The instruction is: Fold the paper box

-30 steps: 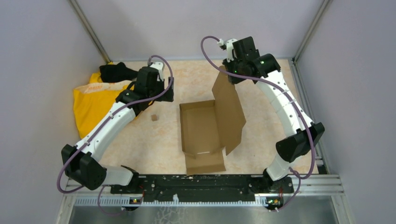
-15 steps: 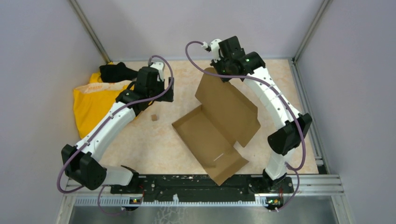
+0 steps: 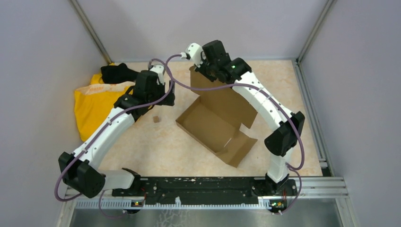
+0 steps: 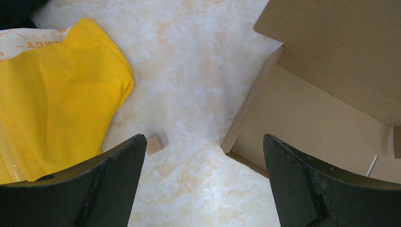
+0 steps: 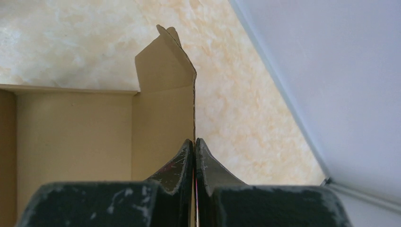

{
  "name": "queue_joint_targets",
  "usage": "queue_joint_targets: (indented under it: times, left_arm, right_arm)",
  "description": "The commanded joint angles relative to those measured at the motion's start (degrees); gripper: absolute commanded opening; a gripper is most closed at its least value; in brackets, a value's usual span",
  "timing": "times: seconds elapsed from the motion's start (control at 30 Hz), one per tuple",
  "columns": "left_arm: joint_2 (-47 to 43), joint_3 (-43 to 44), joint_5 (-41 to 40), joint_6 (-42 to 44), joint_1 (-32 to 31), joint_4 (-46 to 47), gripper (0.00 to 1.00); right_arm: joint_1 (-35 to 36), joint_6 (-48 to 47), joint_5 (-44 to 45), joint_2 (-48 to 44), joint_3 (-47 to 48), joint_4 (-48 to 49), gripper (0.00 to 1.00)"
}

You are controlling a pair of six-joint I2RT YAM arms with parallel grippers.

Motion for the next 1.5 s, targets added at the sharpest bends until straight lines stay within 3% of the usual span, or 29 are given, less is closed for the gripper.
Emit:
queue_joint_targets:
  times: [0.0, 0.43, 0.6, 0.77, 0.97, 1.1, 1.27, 1.47]
  left_arm:
    - [-2.34, -2.38, 1.78, -0.16, 0.37, 1.41, 0.99]
    - [-4.47, -5.53, 2.67, -1.19, 0.31, 1.06, 0.99]
    - [-4.67, -5.78, 2.80, -1.72, 0.33, 0.84, 0.99]
    - [-4.68, -5.54, 3.42, -2.22, 0.31, 0.51, 0.99]
    - [-5.39, -5.06, 3.83, -2.49, 0.22, 0.02, 0.99]
    - [-5.54, -4.38, 3.93, -2.60, 0.25, -0.54, 0.99]
    - [-5.45, -4.46, 5.25, -3.16, 0.10, -0.81, 0.99]
    - [-3.45, -5.51, 4.66, -3.59, -1.90, -0.57, 0.98]
  right_arm:
    - [2.85, -9.22, -1.25, -0.23, -2.14, 9.97, 0.00]
    - [6.33, -19.79, -15.38, 0.53, -2.53, 12.26, 0.04]
    - [7.11, -18.86, -16.61, 0.79, -2.89, 12.93, 0.26]
    - [6.99, -13.84, -14.41, -2.14, -7.33, 20.59, 0.47]
    - [4.80, -3.29, -9.08, -7.64, -11.94, 31.33, 0.70]
    - [0.28, 10.26, -4.53, -11.23, -9.80, 32.26, 0.72]
    - [-7.53, 26.62, -2.09, -17.64, -11.00, 25.17, 0.70]
    - [-22.05, 44.52, -10.91, -29.80, -28.29, 20.93, 0.69]
